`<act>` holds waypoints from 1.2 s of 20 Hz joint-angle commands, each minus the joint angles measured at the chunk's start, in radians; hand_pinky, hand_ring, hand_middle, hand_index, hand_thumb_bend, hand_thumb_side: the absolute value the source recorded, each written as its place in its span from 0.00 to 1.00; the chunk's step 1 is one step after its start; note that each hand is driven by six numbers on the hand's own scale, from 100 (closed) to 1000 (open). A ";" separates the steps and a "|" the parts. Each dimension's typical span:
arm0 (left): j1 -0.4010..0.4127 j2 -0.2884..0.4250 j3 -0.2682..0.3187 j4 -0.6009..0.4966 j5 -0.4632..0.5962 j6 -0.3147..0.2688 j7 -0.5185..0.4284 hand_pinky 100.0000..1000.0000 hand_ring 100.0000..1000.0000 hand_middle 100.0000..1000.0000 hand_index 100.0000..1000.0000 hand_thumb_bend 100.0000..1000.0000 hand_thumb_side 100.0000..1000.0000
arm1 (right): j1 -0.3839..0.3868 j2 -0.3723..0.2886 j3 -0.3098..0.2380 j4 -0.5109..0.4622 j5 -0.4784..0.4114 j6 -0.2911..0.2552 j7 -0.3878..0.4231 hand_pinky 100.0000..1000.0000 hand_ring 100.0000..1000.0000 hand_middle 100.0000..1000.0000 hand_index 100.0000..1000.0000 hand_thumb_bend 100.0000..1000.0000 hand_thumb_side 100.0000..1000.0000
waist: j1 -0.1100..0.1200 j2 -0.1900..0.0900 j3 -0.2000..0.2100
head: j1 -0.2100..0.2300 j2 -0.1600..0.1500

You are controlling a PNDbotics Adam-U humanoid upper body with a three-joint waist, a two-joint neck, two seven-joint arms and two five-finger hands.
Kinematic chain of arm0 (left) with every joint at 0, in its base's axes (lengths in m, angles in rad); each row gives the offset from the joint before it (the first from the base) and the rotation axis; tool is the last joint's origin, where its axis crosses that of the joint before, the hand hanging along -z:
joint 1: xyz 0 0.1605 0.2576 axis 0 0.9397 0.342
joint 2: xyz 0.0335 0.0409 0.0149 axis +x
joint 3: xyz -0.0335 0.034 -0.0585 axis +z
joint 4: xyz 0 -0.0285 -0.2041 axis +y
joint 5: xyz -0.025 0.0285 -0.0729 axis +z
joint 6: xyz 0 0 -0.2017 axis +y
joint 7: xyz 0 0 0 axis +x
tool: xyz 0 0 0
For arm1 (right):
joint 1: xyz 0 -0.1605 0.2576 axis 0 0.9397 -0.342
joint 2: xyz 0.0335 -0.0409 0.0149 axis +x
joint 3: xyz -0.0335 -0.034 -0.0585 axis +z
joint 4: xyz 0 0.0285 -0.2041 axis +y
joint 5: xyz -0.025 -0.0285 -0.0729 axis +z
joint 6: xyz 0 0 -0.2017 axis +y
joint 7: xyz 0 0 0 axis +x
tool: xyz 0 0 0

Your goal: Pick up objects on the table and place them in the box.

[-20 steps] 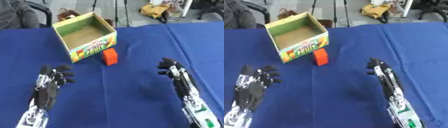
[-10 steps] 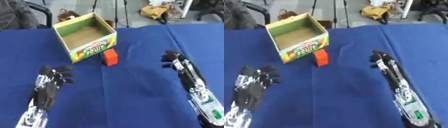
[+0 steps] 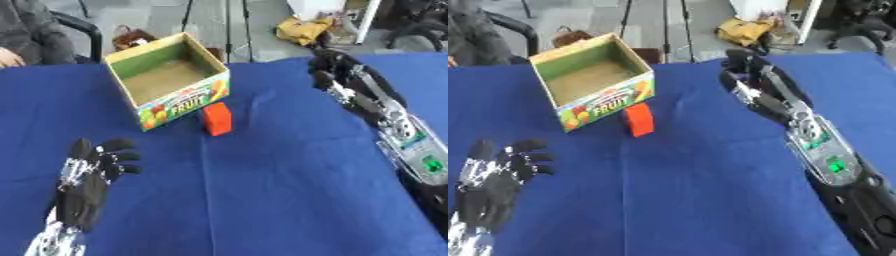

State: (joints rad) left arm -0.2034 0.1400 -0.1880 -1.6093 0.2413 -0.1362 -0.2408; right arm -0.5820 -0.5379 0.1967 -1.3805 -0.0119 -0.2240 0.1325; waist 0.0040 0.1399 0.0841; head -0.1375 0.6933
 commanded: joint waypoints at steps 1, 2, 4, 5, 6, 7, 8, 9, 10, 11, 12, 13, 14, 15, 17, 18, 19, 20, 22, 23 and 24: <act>-0.014 0.011 -0.012 -0.015 0.004 -0.001 -0.013 0.61 0.70 0.71 0.77 0.35 1.00 | -0.077 -0.026 0.007 0.076 0.058 0.009 0.055 0.68 0.83 0.81 0.93 0.42 0.62 | -0.002 -0.013 0.012 | -0.021 -0.005; -0.017 0.009 -0.015 -0.015 0.004 -0.001 -0.017 0.61 0.70 0.71 0.77 0.35 1.00 | -0.105 -0.019 0.008 0.103 0.075 0.013 0.072 0.68 0.84 0.82 0.93 0.42 0.60 | -0.002 -0.012 0.022 | -0.028 -0.007; -0.024 0.006 -0.020 -0.016 0.006 -0.001 -0.025 0.61 0.70 0.71 0.77 0.35 1.00 | -0.162 -0.006 0.012 0.161 0.110 0.019 0.107 0.70 0.86 0.84 0.94 0.43 0.59 | -0.002 -0.009 0.040 | -0.042 -0.013; -0.028 0.004 -0.022 -0.017 0.006 -0.001 -0.029 0.61 0.70 0.71 0.77 0.35 1.00 | -0.190 0.001 0.014 0.188 0.127 0.022 0.124 0.70 0.87 0.85 0.94 0.43 0.58 | -0.003 -0.006 0.048 | -0.049 -0.017; -0.033 0.003 -0.025 -0.018 0.007 -0.001 -0.033 0.61 0.70 0.71 0.77 0.35 1.00 | -0.215 0.006 0.018 0.216 0.144 0.025 0.141 0.70 0.87 0.86 0.94 0.43 0.57 | -0.003 -0.004 0.058 | -0.057 -0.020; -0.039 0.000 -0.029 -0.018 0.008 0.000 -0.038 0.61 0.70 0.71 0.77 0.35 1.00 | -0.234 0.010 0.021 0.243 0.160 0.024 0.157 0.71 0.87 0.86 0.94 0.44 0.57 | -0.002 -0.002 0.069 | -0.066 -0.025; -0.045 -0.003 -0.033 -0.019 0.009 0.001 -0.042 0.61 0.70 0.71 0.77 0.35 1.00 | -0.251 0.014 0.024 0.269 0.177 0.019 0.173 0.72 0.88 0.87 0.94 0.44 0.56 | -0.001 0.000 0.079 | -0.076 -0.029; -0.051 -0.006 -0.037 -0.020 0.011 0.001 -0.047 0.61 0.70 0.71 0.77 0.34 1.00 | -0.263 0.014 0.028 0.293 0.192 0.013 0.188 0.72 0.88 0.87 0.94 0.44 0.56 | 0.000 0.002 0.091 | -0.086 -0.032; -0.057 -0.009 -0.041 -0.021 0.013 0.002 -0.052 0.61 0.70 0.71 0.77 0.34 1.00 | -0.273 0.015 0.030 0.319 0.208 0.005 0.203 0.73 0.89 0.88 0.94 0.44 0.55 | 0.001 0.003 0.102 | -0.096 -0.036; -0.062 -0.012 -0.045 -0.023 0.015 0.003 -0.057 0.61 0.70 0.71 0.77 0.34 1.00 | -0.283 0.016 0.031 0.345 0.224 -0.004 0.216 0.73 0.89 0.88 0.94 0.44 0.54 | 0.002 0.004 0.113 | -0.105 -0.039; -0.068 -0.016 -0.048 -0.025 0.017 0.004 -0.062 0.61 0.70 0.71 0.77 0.34 1.00 | -0.291 0.019 0.030 0.373 0.241 -0.013 0.226 0.73 0.89 0.88 0.94 0.43 0.52 | 0.003 0.006 0.124 | -0.113 -0.043; -0.073 -0.019 -0.051 -0.026 0.020 0.005 -0.067 0.61 0.70 0.71 0.77 0.34 1.00 | -0.299 0.024 0.029 0.400 0.258 -0.023 0.234 0.74 0.89 0.87 0.94 0.42 0.49 | 0.003 0.007 0.133 | -0.120 -0.045; -0.077 -0.021 -0.054 -0.027 0.022 0.006 -0.071 0.61 0.70 0.71 0.77 0.34 1.00 | -0.307 0.028 0.028 0.427 0.274 -0.033 0.241 0.74 0.89 0.87 0.94 0.41 0.48 | 0.004 0.009 0.141 | -0.126 -0.047; -0.080 -0.024 -0.056 -0.028 0.023 0.007 -0.075 0.61 0.70 0.71 0.77 0.34 1.00 | -0.314 0.034 0.029 0.455 0.291 -0.044 0.248 0.74 0.89 0.87 0.93 0.41 0.43 | 0.004 0.010 0.147 | -0.133 -0.048; -0.083 -0.027 -0.060 -0.029 0.026 0.008 -0.082 0.61 0.70 0.71 0.77 0.34 1.00 | -0.325 0.043 0.031 0.499 0.323 -0.067 0.261 0.75 0.89 0.87 0.93 0.43 0.39 | 0.004 0.013 0.156 | -0.141 -0.049; -0.084 -0.028 -0.062 -0.029 0.027 0.008 -0.085 0.61 0.70 0.71 0.77 0.34 1.00 | -0.329 0.047 0.033 0.513 0.340 -0.078 0.271 0.75 0.89 0.87 0.93 0.45 0.38 | 0.005 0.014 0.159 | -0.145 -0.050; -0.086 -0.029 -0.063 -0.029 0.027 0.009 -0.088 0.61 0.70 0.71 0.77 0.34 1.00 | -0.331 0.051 0.033 0.522 0.358 -0.087 0.280 0.75 0.89 0.87 0.93 0.48 0.36 | 0.006 0.016 0.162 | -0.147 -0.052; -0.087 -0.030 -0.064 -0.029 0.028 0.009 -0.090 0.61 0.70 0.71 0.77 0.34 1.00 | -0.332 0.056 0.033 0.529 0.376 -0.094 0.288 0.75 0.89 0.87 0.93 0.49 0.35 | 0.007 0.017 0.164 | -0.148 -0.054; -0.089 -0.031 -0.066 -0.029 0.029 0.009 -0.094 0.61 0.70 0.71 0.77 0.34 1.00 | -0.333 0.066 0.028 0.536 0.414 -0.106 0.298 0.75 0.89 0.87 0.93 0.49 0.35 | 0.009 0.020 0.169 | -0.150 -0.056; -0.089 -0.032 -0.067 -0.029 0.029 0.010 -0.095 0.61 0.70 0.71 0.77 0.34 1.00 | -0.333 0.071 0.026 0.538 0.433 -0.110 0.300 0.75 0.90 0.87 0.93 0.48 0.34 | 0.010 0.021 0.170 | -0.152 -0.058; -0.090 -0.032 -0.068 -0.029 0.029 0.010 -0.097 0.61 0.70 0.71 0.77 0.34 1.00 | -0.333 0.076 0.024 0.540 0.453 -0.114 0.300 0.76 0.90 0.88 0.93 0.49 0.35 | 0.011 0.022 0.171 | -0.153 -0.059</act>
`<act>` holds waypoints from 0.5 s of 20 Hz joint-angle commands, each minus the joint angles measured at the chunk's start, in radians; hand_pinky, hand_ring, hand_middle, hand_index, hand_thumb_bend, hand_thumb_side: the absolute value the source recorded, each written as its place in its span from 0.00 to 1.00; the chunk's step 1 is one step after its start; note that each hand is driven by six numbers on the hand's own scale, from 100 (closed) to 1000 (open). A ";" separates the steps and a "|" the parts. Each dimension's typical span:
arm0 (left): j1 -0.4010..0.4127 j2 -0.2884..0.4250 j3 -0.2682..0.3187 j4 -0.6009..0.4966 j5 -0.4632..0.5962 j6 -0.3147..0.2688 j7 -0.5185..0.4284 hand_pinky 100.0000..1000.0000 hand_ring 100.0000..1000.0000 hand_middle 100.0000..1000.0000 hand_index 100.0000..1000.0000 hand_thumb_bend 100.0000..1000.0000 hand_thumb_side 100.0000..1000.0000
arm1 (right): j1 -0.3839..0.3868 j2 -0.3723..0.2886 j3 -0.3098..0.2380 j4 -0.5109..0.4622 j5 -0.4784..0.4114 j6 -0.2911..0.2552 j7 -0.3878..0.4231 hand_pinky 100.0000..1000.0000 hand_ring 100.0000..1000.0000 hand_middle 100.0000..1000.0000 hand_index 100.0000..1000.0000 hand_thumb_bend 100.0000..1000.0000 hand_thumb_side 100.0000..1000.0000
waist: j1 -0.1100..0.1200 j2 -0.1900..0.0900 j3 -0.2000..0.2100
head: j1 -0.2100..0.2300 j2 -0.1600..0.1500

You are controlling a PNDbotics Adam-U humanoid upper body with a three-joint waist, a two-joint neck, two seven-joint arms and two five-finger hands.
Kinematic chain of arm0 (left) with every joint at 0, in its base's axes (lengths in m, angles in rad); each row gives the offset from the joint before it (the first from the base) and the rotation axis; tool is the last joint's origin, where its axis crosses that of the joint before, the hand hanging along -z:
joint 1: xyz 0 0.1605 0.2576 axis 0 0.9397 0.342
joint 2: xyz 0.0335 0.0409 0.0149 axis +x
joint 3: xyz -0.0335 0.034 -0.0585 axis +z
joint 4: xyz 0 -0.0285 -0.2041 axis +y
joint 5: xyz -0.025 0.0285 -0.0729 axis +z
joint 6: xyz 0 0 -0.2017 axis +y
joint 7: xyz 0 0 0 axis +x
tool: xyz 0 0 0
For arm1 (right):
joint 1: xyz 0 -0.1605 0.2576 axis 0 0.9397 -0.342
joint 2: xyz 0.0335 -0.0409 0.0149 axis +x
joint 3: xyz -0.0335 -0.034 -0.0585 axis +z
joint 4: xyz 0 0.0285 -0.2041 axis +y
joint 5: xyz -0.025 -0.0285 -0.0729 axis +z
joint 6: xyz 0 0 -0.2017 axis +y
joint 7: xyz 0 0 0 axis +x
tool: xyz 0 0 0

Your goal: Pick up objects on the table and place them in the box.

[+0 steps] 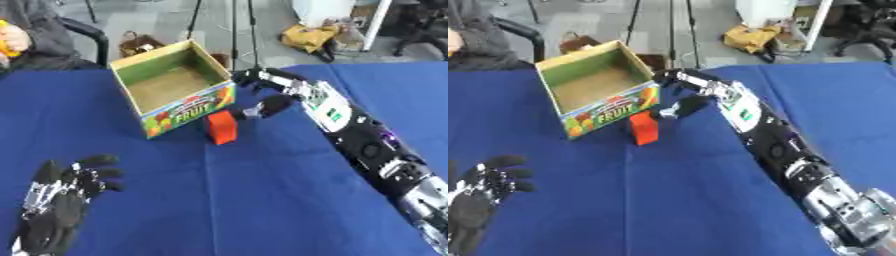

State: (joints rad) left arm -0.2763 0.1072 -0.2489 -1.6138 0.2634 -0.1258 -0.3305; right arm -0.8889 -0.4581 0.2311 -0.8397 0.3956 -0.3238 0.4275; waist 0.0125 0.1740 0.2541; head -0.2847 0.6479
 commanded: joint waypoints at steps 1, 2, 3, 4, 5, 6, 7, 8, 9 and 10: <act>-0.017 0.000 -0.007 -0.025 0.007 -0.001 -0.008 0.61 0.70 0.71 0.77 0.34 1.00 | -0.026 0.004 -0.014 0.002 0.064 -0.019 0.002 0.76 0.91 0.88 0.93 0.49 0.35 | 0.003 -0.011 0.002 | -0.006 -0.015; -0.017 0.000 -0.008 -0.025 0.008 -0.001 -0.009 0.61 0.70 0.71 0.77 0.33 1.00 | -0.026 0.012 -0.017 0.005 0.083 -0.024 -0.001 0.76 0.91 0.88 0.93 0.49 0.35 | 0.004 -0.010 0.002 | -0.006 -0.017; -0.017 0.000 -0.009 -0.025 0.008 -0.001 -0.011 0.61 0.70 0.71 0.77 0.33 1.00 | -0.026 0.019 -0.017 0.008 0.103 -0.030 -0.001 0.76 0.91 0.88 0.93 0.49 0.34 | 0.005 -0.010 0.003 | -0.006 -0.017; -0.017 -0.001 -0.009 -0.025 0.009 -0.001 -0.012 0.61 0.70 0.71 0.77 0.33 1.00 | -0.026 0.025 -0.018 0.011 0.122 -0.036 -0.002 0.76 0.91 0.88 0.93 0.48 0.34 | 0.006 -0.010 0.004 | -0.007 -0.017; -0.018 -0.001 -0.010 -0.026 0.009 0.000 -0.014 0.61 0.70 0.71 0.77 0.33 1.00 | -0.026 0.031 -0.020 0.014 0.141 -0.040 -0.002 0.76 0.91 0.88 0.92 0.48 0.34 | 0.007 -0.010 0.004 | -0.008 -0.018; -0.018 -0.002 -0.011 -0.026 0.009 0.000 -0.015 0.61 0.70 0.71 0.77 0.33 1.00 | -0.026 0.038 -0.022 0.017 0.160 -0.045 -0.003 0.76 0.91 0.87 0.92 0.47 0.34 | 0.008 -0.010 0.005 | -0.008 -0.019; -0.018 -0.002 -0.011 -0.026 0.010 0.000 -0.016 0.61 0.70 0.71 0.77 0.33 1.00 | -0.026 0.045 -0.025 0.021 0.181 -0.050 -0.005 0.76 0.90 0.87 0.92 0.47 0.34 | 0.009 -0.010 0.005 | -0.009 -0.020; -0.018 -0.002 -0.011 -0.027 0.010 0.000 -0.017 0.61 0.70 0.71 0.77 0.33 1.00 | -0.027 0.052 -0.028 0.024 0.200 -0.056 -0.007 0.76 0.90 0.87 0.92 0.46 0.34 | 0.009 -0.010 0.005 | -0.009 -0.021; -0.018 -0.003 -0.012 -0.027 0.010 0.000 -0.018 0.61 0.70 0.71 0.77 0.33 1.00 | -0.028 0.059 -0.032 0.027 0.220 -0.063 -0.011 0.76 0.90 0.86 0.91 0.46 0.34 | 0.010 -0.010 0.005 | -0.009 -0.021; -0.018 -0.003 -0.012 -0.026 0.011 0.000 -0.019 0.61 0.70 0.71 0.77 0.33 1.00 | -0.029 0.065 -0.035 0.029 0.240 -0.070 -0.014 0.76 0.90 0.85 0.91 0.45 0.34 | 0.010 -0.010 0.005 | -0.010 -0.021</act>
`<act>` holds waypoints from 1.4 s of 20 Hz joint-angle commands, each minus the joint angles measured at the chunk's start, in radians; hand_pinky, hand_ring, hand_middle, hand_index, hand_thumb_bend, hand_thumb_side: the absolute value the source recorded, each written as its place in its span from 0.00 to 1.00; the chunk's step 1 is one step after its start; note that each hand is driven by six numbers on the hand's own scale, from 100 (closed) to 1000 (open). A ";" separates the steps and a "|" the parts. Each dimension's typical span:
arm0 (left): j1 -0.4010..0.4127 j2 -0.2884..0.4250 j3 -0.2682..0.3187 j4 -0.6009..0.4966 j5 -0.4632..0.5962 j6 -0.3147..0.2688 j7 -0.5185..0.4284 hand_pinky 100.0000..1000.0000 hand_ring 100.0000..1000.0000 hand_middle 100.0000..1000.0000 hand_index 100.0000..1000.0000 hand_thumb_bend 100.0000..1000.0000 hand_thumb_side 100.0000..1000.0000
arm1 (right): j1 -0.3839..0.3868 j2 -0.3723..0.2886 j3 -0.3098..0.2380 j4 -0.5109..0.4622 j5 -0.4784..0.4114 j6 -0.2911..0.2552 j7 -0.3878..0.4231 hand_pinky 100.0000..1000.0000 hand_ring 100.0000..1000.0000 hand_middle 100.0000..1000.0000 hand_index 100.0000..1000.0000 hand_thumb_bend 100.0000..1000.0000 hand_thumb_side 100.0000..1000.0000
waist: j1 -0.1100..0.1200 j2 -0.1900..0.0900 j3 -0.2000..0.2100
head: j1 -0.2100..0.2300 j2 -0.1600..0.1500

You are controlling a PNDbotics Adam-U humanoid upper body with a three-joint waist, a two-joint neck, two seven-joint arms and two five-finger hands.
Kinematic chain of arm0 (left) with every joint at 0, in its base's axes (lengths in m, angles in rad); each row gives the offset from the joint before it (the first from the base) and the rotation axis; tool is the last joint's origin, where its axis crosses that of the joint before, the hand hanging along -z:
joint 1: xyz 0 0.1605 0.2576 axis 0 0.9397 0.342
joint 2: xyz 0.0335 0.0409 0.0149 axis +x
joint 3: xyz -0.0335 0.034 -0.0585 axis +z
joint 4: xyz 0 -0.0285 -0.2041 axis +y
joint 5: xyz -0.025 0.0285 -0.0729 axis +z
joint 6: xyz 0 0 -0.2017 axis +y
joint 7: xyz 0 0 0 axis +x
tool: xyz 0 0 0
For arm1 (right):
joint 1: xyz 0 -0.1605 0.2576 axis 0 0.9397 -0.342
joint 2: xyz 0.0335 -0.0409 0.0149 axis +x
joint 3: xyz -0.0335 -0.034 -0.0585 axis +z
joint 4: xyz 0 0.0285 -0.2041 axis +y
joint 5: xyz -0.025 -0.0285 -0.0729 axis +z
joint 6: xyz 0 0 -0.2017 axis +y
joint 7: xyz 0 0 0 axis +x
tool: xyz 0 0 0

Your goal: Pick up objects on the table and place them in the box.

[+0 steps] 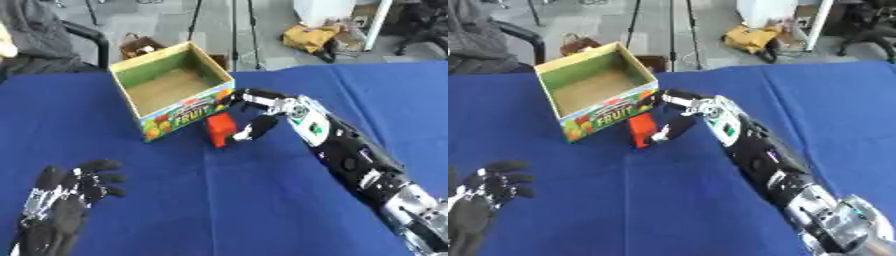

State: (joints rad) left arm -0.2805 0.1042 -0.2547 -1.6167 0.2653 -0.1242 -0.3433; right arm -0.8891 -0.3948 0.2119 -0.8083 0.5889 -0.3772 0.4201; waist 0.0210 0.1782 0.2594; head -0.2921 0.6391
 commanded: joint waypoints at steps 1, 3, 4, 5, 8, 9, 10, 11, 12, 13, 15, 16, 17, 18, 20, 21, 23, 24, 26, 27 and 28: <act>-0.014 0.000 -0.007 -0.023 0.009 -0.001 -0.007 0.61 0.70 0.71 0.77 0.33 1.00 | -0.029 0.008 -0.019 0.000 0.066 -0.023 -0.010 0.76 0.89 0.84 0.90 0.44 0.34 | 0.002 -0.015 0.000 | -0.003 -0.012; -0.014 -0.001 -0.008 -0.023 0.009 -0.001 -0.008 0.61 0.70 0.71 0.77 0.33 1.00 | -0.029 0.020 -0.025 0.006 0.104 -0.035 -0.019 0.75 0.88 0.81 0.88 0.42 0.34 | 0.002 -0.015 0.000 | -0.004 -0.012; -0.014 -0.002 -0.008 -0.023 0.009 -0.001 -0.009 0.61 0.70 0.71 0.77 0.33 1.00 | -0.029 0.027 -0.028 0.009 0.122 -0.041 -0.025 0.75 0.87 0.77 0.86 0.40 0.34 | 0.002 -0.015 0.000 | -0.004 -0.013; -0.014 -0.002 -0.008 -0.023 0.009 -0.001 -0.009 0.61 0.70 0.71 0.77 0.33 1.00 | -0.028 0.033 -0.031 0.013 0.139 -0.047 -0.034 0.75 0.86 0.75 0.84 0.40 0.34 | 0.003 -0.015 0.000 | -0.004 -0.013; -0.013 -0.003 -0.008 -0.022 0.009 -0.001 -0.009 0.61 0.70 0.71 0.77 0.33 1.00 | -0.025 0.048 -0.041 0.025 0.190 -0.064 -0.067 0.73 0.84 0.66 0.78 0.34 0.32 | 0.003 -0.014 0.000 | -0.005 -0.014; -0.013 -0.003 -0.009 -0.022 0.010 0.000 -0.009 0.61 0.70 0.71 0.77 0.33 1.00 | -0.024 0.052 -0.044 0.029 0.206 -0.067 -0.080 0.72 0.81 0.58 0.72 0.24 0.28 | 0.003 -0.014 0.000 | -0.005 -0.015; -0.013 -0.004 -0.009 -0.022 0.010 0.000 -0.010 0.61 0.70 0.71 0.77 0.34 1.00 | -0.024 0.056 -0.049 0.034 0.220 -0.067 -0.094 0.71 0.81 0.54 0.69 0.16 0.24 | 0.003 -0.014 -0.001 | -0.005 -0.015; -0.013 -0.004 -0.009 -0.021 0.010 0.000 -0.010 0.61 0.70 0.71 0.77 0.34 1.00 | -0.023 0.060 -0.053 0.042 0.231 -0.068 -0.108 0.71 0.81 0.54 0.69 0.16 0.24 | 0.003 -0.014 -0.001 | -0.005 -0.015; -0.013 -0.004 -0.009 -0.021 0.010 0.000 -0.010 0.61 0.70 0.71 0.77 0.33 1.00 | -0.023 0.062 -0.056 0.049 0.241 -0.071 -0.120 0.69 0.78 0.45 0.61 0.00 0.10 | 0.003 -0.014 -0.001 | -0.005 -0.016; -0.013 -0.004 -0.009 -0.021 0.010 0.000 -0.010 0.61 0.70 0.71 0.77 0.33 1.00 | -0.023 0.064 -0.060 0.055 0.247 -0.068 -0.133 0.68 0.76 0.42 0.58 0.00 0.07 | 0.002 -0.014 -0.003 | -0.006 -0.016; -0.012 -0.004 -0.009 -0.020 0.010 0.000 -0.010 0.61 0.70 0.71 0.77 0.33 1.00 | -0.025 0.064 -0.065 0.060 0.254 -0.059 -0.161 0.67 0.74 0.38 0.53 0.00 0.04 | 0.001 -0.015 -0.005 | -0.005 -0.018; -0.012 -0.004 -0.009 -0.020 0.010 0.000 -0.010 0.61 0.70 0.71 0.77 0.34 1.00 | -0.026 0.064 -0.066 0.057 0.254 -0.057 -0.175 0.66 0.73 0.35 0.51 0.00 0.04 | 0.001 -0.016 -0.007 | -0.004 -0.018; -0.011 -0.003 -0.009 -0.020 0.010 0.000 -0.010 0.61 0.70 0.71 0.77 0.34 1.00 | -0.027 0.062 -0.065 0.050 0.250 -0.057 -0.188 0.65 0.71 0.33 0.49 0.00 0.03 | 0.000 -0.018 -0.008 | -0.002 -0.018; -0.010 -0.003 -0.008 -0.019 0.010 0.000 -0.010 0.61 0.70 0.71 0.77 0.34 1.00 | -0.029 0.059 -0.064 0.039 0.241 -0.058 -0.201 0.65 0.71 0.32 0.49 0.00 0.03 | -0.001 -0.020 -0.010 | -0.001 -0.018; -0.008 -0.003 -0.008 -0.019 0.010 -0.001 -0.010 0.61 0.70 0.71 0.77 0.34 1.00 | -0.038 0.049 -0.061 0.009 0.217 -0.060 -0.221 0.64 0.70 0.32 0.48 0.00 0.03 | -0.004 -0.023 -0.014 | 0.001 -0.018; -0.007 -0.003 -0.007 -0.019 0.010 -0.001 -0.010 0.61 0.70 0.71 0.77 0.34 1.00 | -0.044 0.042 -0.059 -0.008 0.203 -0.058 -0.228 0.64 0.70 0.32 0.48 0.00 0.03 | -0.005 -0.025 -0.015 | 0.002 -0.018; -0.007 -0.003 -0.008 -0.019 0.010 -0.001 -0.010 0.61 0.70 0.71 0.77 0.34 1.00 | -0.058 0.027 -0.055 -0.042 0.184 -0.047 -0.238 0.64 0.70 0.32 0.48 0.00 0.03 | -0.008 -0.027 -0.016 | 0.003 -0.017; -0.006 -0.003 -0.008 -0.018 0.010 -0.001 -0.010 0.61 0.70 0.71 0.77 0.34 1.00 | -0.061 0.023 -0.054 -0.054 0.176 -0.039 -0.239 0.63 0.69 0.31 0.47 0.00 0.03 | -0.009 -0.029 -0.016 | 0.003 -0.017; -0.005 -0.004 -0.012 -0.018 0.010 0.000 -0.013 0.61 0.70 0.71 0.77 0.34 1.00 | -0.083 0.006 -0.071 -0.078 0.164 -0.014 -0.259 0.63 0.69 0.32 0.47 0.00 0.07 | -0.014 -0.035 -0.007 | 0.002 -0.020; -0.004 -0.005 -0.014 -0.017 0.010 0.001 -0.015 0.61 0.70 0.71 0.77 0.35 1.00 | -0.091 0.002 -0.078 -0.079 0.161 0.002 -0.273 0.63 0.68 0.32 0.47 0.00 0.08 | -0.017 -0.036 -0.001 | 0.000 -0.021; -0.004 -0.008 -0.016 -0.016 0.011 0.001 -0.017 0.61 0.70 0.71 0.77 0.35 1.00 | -0.098 0.000 -0.087 -0.076 0.160 0.019 -0.290 0.63 0.68 0.32 0.48 0.00 0.08 | -0.020 -0.038 0.008 | -0.003 -0.023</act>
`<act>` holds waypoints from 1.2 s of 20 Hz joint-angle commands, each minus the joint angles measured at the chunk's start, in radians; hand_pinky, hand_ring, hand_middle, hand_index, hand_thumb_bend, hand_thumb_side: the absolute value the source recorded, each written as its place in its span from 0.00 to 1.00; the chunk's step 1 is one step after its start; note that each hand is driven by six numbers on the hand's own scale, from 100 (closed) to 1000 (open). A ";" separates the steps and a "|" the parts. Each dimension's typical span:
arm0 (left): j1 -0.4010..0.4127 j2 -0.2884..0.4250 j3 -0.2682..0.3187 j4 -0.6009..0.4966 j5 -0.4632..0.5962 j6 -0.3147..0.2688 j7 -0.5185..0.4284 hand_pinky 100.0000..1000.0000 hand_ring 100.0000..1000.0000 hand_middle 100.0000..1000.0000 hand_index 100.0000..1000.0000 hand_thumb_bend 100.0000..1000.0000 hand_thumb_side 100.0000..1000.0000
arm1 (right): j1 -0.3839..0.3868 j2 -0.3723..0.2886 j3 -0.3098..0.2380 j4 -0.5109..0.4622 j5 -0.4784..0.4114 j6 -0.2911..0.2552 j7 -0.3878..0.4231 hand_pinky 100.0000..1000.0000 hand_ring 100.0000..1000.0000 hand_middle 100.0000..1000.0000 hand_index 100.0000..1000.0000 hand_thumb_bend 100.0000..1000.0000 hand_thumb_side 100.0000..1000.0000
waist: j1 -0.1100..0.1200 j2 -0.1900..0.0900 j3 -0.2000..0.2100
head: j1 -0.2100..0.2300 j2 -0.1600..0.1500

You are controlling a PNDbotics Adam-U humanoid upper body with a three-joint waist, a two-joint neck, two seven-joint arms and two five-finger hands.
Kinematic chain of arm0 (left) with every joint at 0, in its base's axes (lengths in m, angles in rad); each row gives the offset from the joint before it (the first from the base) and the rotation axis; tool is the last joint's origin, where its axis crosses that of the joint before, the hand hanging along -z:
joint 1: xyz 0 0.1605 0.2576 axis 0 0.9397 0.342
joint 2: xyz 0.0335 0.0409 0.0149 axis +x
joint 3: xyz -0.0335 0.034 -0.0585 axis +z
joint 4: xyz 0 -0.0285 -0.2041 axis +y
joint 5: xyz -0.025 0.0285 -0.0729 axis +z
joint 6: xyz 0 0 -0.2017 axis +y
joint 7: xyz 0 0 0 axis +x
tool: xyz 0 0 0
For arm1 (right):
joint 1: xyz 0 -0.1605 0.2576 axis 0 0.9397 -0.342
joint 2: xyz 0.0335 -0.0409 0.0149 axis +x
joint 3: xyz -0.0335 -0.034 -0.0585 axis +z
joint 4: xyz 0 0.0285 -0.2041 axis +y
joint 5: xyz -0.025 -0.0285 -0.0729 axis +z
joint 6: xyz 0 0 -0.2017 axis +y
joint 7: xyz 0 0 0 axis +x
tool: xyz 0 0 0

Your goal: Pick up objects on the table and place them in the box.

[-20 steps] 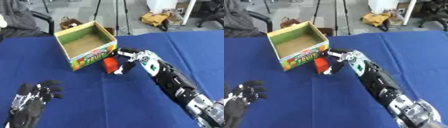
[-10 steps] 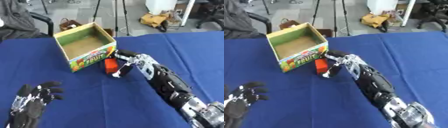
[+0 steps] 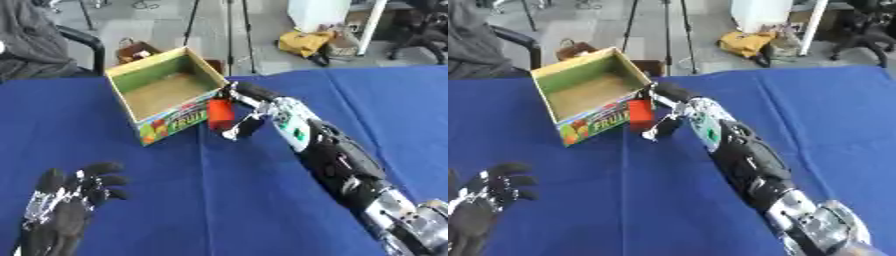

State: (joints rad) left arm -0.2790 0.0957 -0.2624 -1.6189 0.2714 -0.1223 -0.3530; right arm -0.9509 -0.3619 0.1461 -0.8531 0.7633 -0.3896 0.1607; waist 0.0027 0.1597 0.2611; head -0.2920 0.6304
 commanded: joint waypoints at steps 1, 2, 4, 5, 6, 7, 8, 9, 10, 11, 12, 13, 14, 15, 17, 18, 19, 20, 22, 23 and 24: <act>-0.005 -0.001 -0.011 -0.013 0.005 0.000 -0.010 0.61 0.70 0.71 0.77 0.35 1.00 | -0.041 -0.033 -0.024 -0.028 -0.012 0.047 -0.046 0.63 0.68 0.32 0.48 0.00 0.08 | -0.003 -0.021 0.012 | -0.006 -0.016; -0.005 -0.002 -0.012 -0.013 0.006 0.000 -0.011 0.61 0.70 0.71 0.77 0.35 1.00 | -0.043 -0.032 -0.022 -0.026 -0.009 0.060 -0.063 0.63 0.68 0.32 0.48 0.00 0.08 | -0.004 -0.021 0.015 | -0.008 -0.016; -0.005 -0.003 -0.012 -0.012 0.006 0.000 -0.013 0.61 0.70 0.71 0.77 0.35 1.00 | -0.044 -0.030 -0.014 -0.022 -0.002 0.072 -0.088 0.63 0.68 0.32 0.48 0.00 0.08 | -0.004 -0.021 0.018 | -0.009 -0.017; -0.005 -0.003 -0.013 -0.012 0.006 0.000 -0.013 0.61 0.70 0.71 0.77 0.35 1.00 | -0.044 -0.029 -0.011 -0.020 0.000 0.074 -0.096 0.63 0.68 0.32 0.48 0.00 0.08 | -0.004 -0.021 0.018 | -0.009 -0.017; -0.005 -0.003 -0.013 -0.012 0.006 0.000 -0.013 0.61 0.70 0.71 0.77 0.35 1.00 | -0.044 -0.029 -0.010 -0.019 0.002 0.075 -0.101 0.63 0.68 0.32 0.48 0.00 0.08 | -0.004 -0.021 0.018 | -0.009 -0.017; -0.005 -0.003 -0.013 -0.012 0.006 0.000 -0.013 0.61 0.70 0.71 0.77 0.35 1.00 | -0.044 -0.029 -0.009 -0.017 0.003 0.075 -0.104 0.63 0.68 0.32 0.48 0.00 0.08 | -0.004 -0.021 0.018 | -0.009 -0.017; -0.005 -0.003 -0.013 -0.012 0.006 0.000 -0.013 0.61 0.70 0.71 0.77 0.35 1.00 | -0.044 -0.028 -0.008 -0.017 0.004 0.075 -0.106 0.63 0.68 0.32 0.48 0.00 0.08 | -0.004 -0.021 0.018 | -0.009 -0.017; -0.005 -0.003 -0.013 -0.012 0.006 0.000 -0.013 0.61 0.70 0.71 0.77 0.35 1.00 | -0.044 -0.028 -0.008 -0.016 0.005 0.075 -0.107 0.63 0.68 0.32 0.48 0.00 0.08 | -0.004 -0.021 0.018 | -0.009 -0.017; -0.005 -0.003 -0.013 -0.012 0.006 0.000 -0.013 0.61 0.70 0.71 0.77 0.35 1.00 | -0.044 -0.028 -0.008 -0.015 0.005 0.075 -0.108 0.63 0.68 0.32 0.48 0.00 0.08 | -0.004 -0.021 0.018 | -0.009 -0.017; -0.005 -0.003 -0.013 -0.012 0.006 0.000 -0.013 0.61 0.70 0.71 0.77 0.35 1.00 | -0.044 -0.028 -0.008 -0.015 0.005 0.074 -0.109 0.63 0.68 0.32 0.48 0.00 0.08 | -0.004 -0.021 0.018 | -0.009 -0.017; -0.008 -0.005 -0.013 -0.013 0.007 0.000 -0.014 0.61 0.70 0.70 0.77 0.36 1.00 | -0.047 -0.027 -0.011 -0.012 0.004 0.076 -0.111 0.62 0.68 0.34 0.50 0.00 0.21 | -0.007 -0.019 0.021 | -0.008 -0.032; -0.021 -0.007 -0.017 -0.017 0.007 -0.001 -0.017 0.61 0.70 0.70 0.77 0.36 1.00 | -0.060 -0.026 -0.025 0.002 0.003 0.084 -0.119 0.62 0.68 0.34 0.50 0.00 0.21 | -0.016 -0.009 0.035 | -0.012 -0.063; -0.031 -0.010 -0.022 -0.018 0.008 0.000 -0.021 0.61 0.70 0.70 0.77 0.36 1.00 | -0.073 -0.027 -0.044 0.021 0.008 0.096 -0.131 0.62 0.68 0.34 0.50 0.00 0.21 | -0.021 -0.003 0.054 | -0.022 -0.079; -0.038 -0.014 -0.028 -0.017 0.009 0.003 -0.027 0.61 0.70 0.70 0.77 0.36 1.00 | -0.082 -0.029 -0.067 0.042 0.019 0.110 -0.146 0.62 0.68 0.34 0.50 0.00 0.21 | -0.026 0.000 0.078 | -0.037 -0.087; -0.047 -0.022 -0.045 -0.017 0.013 0.008 -0.041 0.61 0.70 0.70 0.77 0.36 1.00 | -0.084 -0.037 -0.114 0.062 0.050 0.144 -0.179 0.62 0.68 0.34 0.50 0.00 0.21 | -0.033 0.001 0.132 | -0.072 -0.092; -0.049 -0.026 -0.053 -0.016 0.014 0.010 -0.049 0.61 0.70 0.70 0.77 0.36 1.00 | -0.081 -0.044 -0.125 0.063 0.067 0.161 -0.196 0.62 0.68 0.34 0.50 0.00 0.21 | -0.035 0.001 0.159 | -0.089 -0.093; -0.051 -0.029 -0.059 -0.016 0.016 0.013 -0.055 0.61 0.70 0.70 0.77 0.36 1.00 | -0.077 -0.047 -0.128 0.063 0.084 0.178 -0.214 0.62 0.68 0.34 0.50 0.00 0.21 | -0.037 0.000 0.175 | -0.100 -0.093; -0.052 -0.031 -0.062 -0.016 0.017 0.014 -0.059 0.61 0.70 0.70 0.77 0.36 1.00 | -0.076 -0.046 -0.127 0.061 0.100 0.195 -0.230 0.62 0.68 0.34 0.50 0.00 0.21 | -0.038 0.000 0.184 | -0.106 -0.093; -0.055 -0.031 -0.064 -0.016 0.018 0.015 -0.063 0.61 0.70 0.70 0.77 0.35 1.00 | -0.072 -0.038 -0.106 0.055 0.123 0.227 -0.264 0.62 0.69 0.35 0.50 0.00 0.23 | -0.038 0.009 0.195 | -0.124 -0.099; -0.057 -0.030 -0.065 -0.017 0.019 0.015 -0.065 0.61 0.70 0.70 0.77 0.35 1.00 | -0.061 -0.047 -0.088 0.043 0.124 0.236 -0.280 0.62 0.69 0.35 0.50 0.00 0.23 | -0.039 0.013 0.195 | -0.131 -0.103; -0.059 -0.030 -0.065 -0.017 0.019 0.015 -0.066 0.61 0.70 0.70 0.77 0.35 1.00 | -0.052 -0.061 -0.072 0.033 0.117 0.242 -0.295 0.62 0.69 0.35 0.50 0.00 0.23 | -0.040 0.015 0.196 | -0.136 -0.105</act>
State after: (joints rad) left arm -0.3222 0.0681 -0.3220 -1.6188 0.2861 -0.1061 -0.4128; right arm -0.9848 -0.3821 0.0635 -0.7917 0.8711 -0.1596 -0.1128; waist -0.0417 0.1905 0.4575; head -0.4166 0.5412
